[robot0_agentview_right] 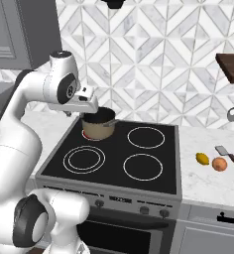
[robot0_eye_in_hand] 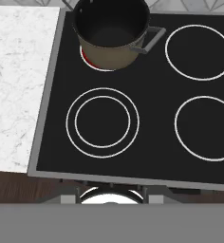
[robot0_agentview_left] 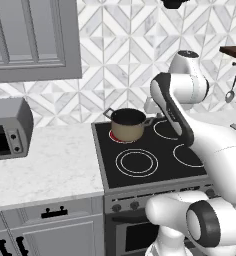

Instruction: Put the onion and lemon in the pot. Retrieve the spatula and lightly stir the vegetables in the pot.

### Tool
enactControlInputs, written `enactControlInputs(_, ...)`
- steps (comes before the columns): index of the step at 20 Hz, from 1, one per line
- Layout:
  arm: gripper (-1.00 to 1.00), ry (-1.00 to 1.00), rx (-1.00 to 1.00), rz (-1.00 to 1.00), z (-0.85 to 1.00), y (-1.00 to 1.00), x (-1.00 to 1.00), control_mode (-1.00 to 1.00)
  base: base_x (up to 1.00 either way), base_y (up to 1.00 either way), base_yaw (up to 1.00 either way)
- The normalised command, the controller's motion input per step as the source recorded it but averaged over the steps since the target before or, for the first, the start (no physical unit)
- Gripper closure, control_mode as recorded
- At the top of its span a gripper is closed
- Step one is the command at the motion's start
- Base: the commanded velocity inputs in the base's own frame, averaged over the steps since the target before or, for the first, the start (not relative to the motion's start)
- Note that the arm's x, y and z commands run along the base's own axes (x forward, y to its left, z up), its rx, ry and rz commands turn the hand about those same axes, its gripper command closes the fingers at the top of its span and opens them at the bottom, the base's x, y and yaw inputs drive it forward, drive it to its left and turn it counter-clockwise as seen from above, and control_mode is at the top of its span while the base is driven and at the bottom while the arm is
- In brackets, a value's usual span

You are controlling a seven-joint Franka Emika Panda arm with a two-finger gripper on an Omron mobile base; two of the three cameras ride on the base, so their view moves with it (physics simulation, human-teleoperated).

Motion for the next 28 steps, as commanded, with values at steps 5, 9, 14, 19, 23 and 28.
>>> enactControlInputs(5,-1.0,0.0,0.0,0.0,0.0,0.0,0.0,1.0,0.0,-0.07,0.0)
enactControlInputs(9,-1.0,0.0,0.0,0.0,0.0,0.0,0.0,1.0,0.0,-0.53,0.0)
enactControlInputs(14,-1.0,0.0,0.0,0.0,0.0,0.0,0.0,1.0,0.01,-0.73,-0.02)
enactControlInputs(19,-1.0,0.0,0.0,0.0,0.0,0.0,0.0,1.0,0.1,-0.66,-0.02)
enactControlInputs(23,-1.0,0.0,0.0,0.0,0.0,0.0,0.0,1.0,0.62,-0.18,-0.01)
enactControlInputs(28,-1.0,0.0,0.0,0.0,0.0,0.0,0.0,1.0,0.95,-0.04,0.0)
